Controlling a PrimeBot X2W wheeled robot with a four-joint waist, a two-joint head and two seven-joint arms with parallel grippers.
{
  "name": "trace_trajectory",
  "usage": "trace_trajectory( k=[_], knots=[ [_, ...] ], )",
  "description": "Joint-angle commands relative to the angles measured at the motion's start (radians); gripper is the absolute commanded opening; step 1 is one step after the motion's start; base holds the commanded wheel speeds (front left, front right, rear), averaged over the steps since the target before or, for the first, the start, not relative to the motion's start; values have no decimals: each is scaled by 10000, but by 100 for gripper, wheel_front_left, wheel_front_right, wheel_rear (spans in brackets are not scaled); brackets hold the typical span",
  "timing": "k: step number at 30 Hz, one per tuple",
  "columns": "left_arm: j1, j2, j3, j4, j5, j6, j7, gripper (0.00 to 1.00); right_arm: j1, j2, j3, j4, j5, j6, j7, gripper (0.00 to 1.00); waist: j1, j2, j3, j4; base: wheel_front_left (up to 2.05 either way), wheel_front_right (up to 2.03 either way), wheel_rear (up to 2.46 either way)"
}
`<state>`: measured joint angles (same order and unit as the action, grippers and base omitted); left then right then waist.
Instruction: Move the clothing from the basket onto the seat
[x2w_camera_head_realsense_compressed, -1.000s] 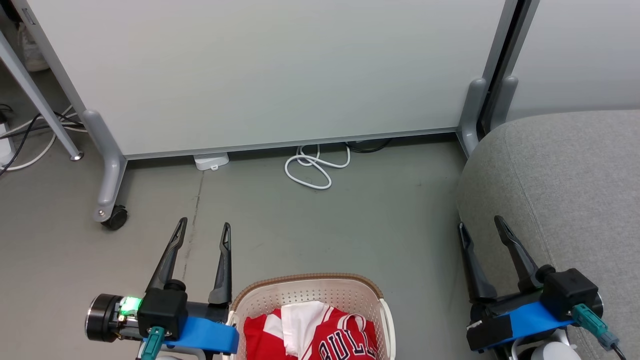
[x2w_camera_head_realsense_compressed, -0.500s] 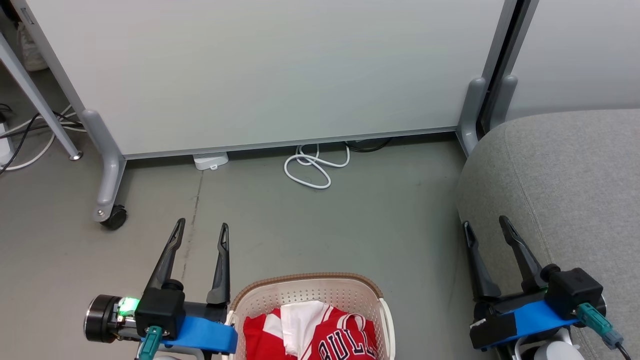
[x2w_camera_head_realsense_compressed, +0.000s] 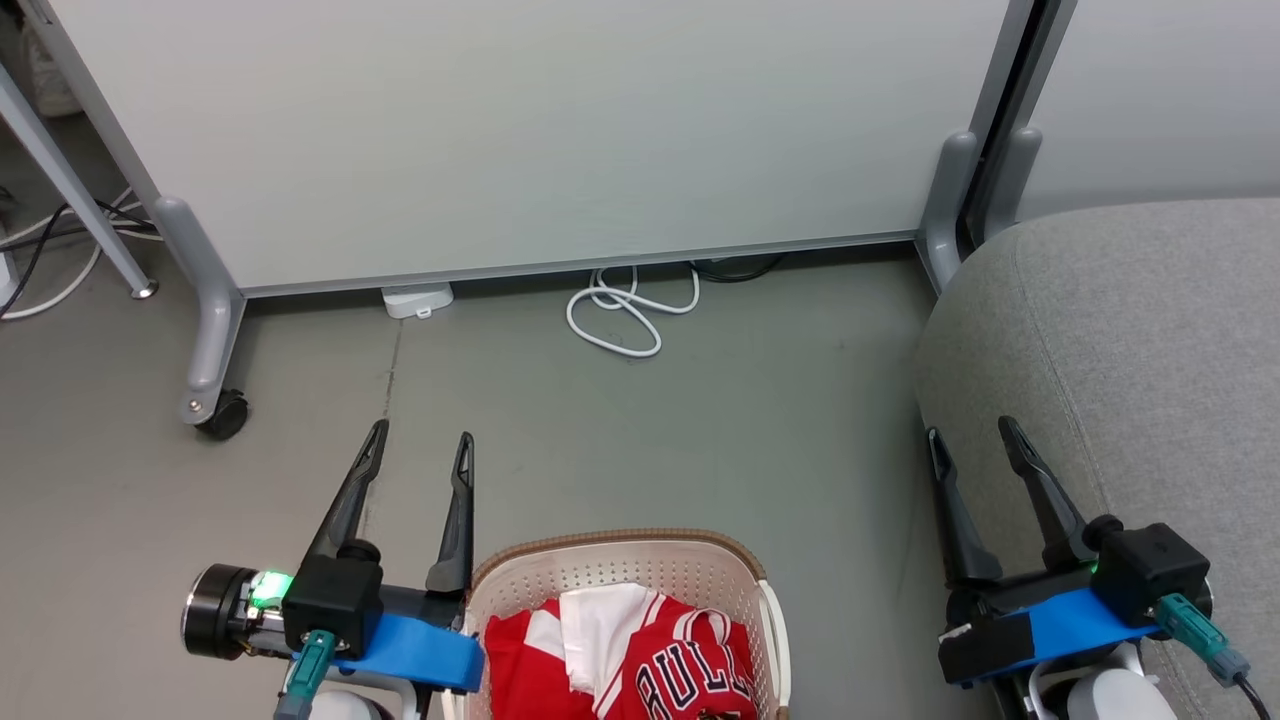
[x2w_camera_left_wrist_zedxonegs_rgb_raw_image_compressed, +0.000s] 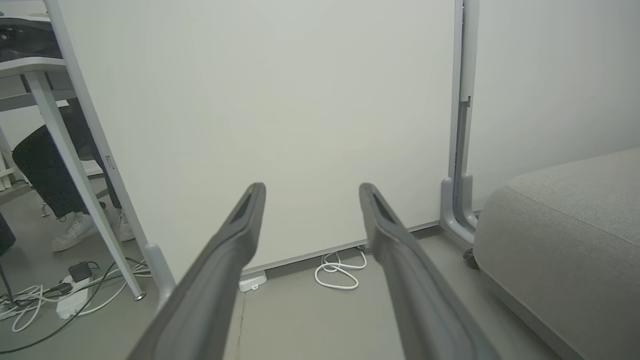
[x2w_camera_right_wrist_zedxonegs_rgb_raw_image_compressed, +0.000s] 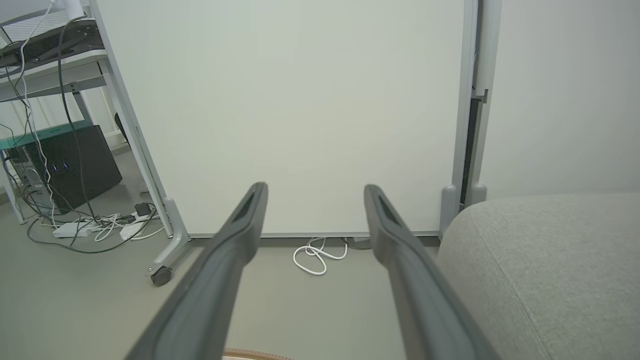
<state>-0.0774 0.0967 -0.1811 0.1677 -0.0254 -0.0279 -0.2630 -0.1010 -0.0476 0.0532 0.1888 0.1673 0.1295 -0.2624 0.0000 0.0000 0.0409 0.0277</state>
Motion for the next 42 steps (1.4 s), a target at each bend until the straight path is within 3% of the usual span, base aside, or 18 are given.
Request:
trace_trajectory(
  k=[1,14,27,42],
  knots=[
    [-219,56,-67,102,76,-90,-28,100,-153,-48,17,-60,-24,22,-37,100,0,0,144,-15,0,0,0],
    [-1624,222,-641,1336,210,-633,-26,100,-907,-45,143,-404,-72,20,-37,100,0,0,1556,-239,0,0,0],
    [-3059,417,-1608,3414,163,-967,-28,100,-1739,-44,174,-763,-382,20,-35,100,0,0,3151,-652,0,0,0],
    [-5149,702,-4134,5818,-353,-1027,-28,100,-2684,-42,244,-1249,-650,14,-37,100,0,0,5299,-1161,0,0,0]
  ],
)
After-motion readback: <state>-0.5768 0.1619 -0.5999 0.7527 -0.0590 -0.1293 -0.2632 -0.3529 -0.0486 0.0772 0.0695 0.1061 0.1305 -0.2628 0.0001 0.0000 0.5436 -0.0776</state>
